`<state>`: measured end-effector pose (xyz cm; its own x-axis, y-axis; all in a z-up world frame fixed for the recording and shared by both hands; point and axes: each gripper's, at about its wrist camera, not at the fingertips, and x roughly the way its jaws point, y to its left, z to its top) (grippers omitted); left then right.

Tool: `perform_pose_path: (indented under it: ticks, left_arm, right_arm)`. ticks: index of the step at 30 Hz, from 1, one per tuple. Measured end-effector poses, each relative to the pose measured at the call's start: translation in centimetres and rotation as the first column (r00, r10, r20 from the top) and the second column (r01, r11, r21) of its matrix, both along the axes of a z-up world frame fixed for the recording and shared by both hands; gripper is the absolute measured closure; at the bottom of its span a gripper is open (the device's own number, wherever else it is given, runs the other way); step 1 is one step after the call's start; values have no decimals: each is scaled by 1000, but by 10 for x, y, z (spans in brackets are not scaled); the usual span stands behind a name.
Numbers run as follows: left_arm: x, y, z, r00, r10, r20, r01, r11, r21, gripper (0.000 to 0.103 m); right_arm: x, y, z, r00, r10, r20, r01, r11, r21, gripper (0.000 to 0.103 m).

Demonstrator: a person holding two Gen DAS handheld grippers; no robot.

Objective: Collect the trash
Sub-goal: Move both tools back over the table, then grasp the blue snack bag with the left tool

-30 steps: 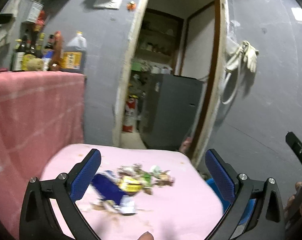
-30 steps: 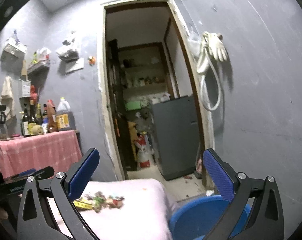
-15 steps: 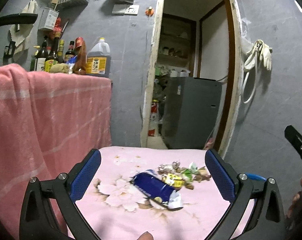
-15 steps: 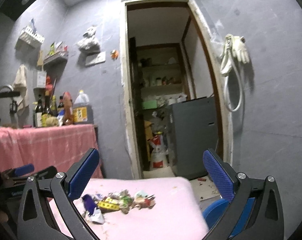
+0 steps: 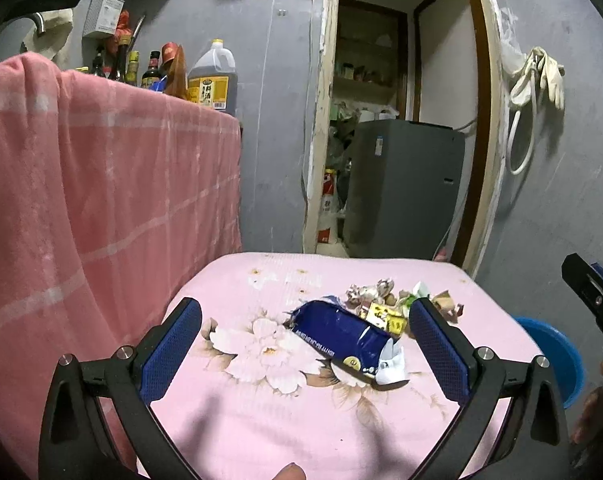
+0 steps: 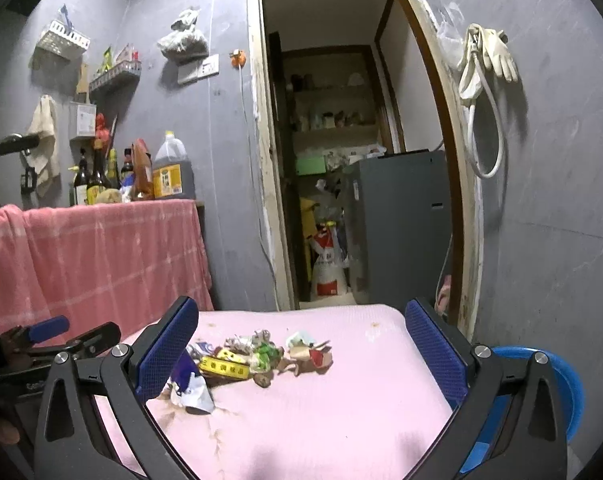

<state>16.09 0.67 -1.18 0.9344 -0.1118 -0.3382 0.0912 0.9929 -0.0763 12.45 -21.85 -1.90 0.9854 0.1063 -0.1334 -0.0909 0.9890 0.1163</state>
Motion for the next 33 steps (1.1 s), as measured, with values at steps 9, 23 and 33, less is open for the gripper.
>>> perform_pose_path:
  ticks: [9,23,33]
  left_arm:
    - [20,1,-17,998,2,-63,-2,1000,-1,1]
    - [65,1,-28,967,-68,-246,45,994,-95,5]
    - [108,1,-36,895,-161,-417,57,966,-251,18]
  right_arm:
    - [23,-4,-14,995,36,-91,-35,999,7,0]
    - [75,0,-26,957,117,-266,-131,991,-34,18]
    - [117,2,-40,915,99,-392,-135,989,-65,33]
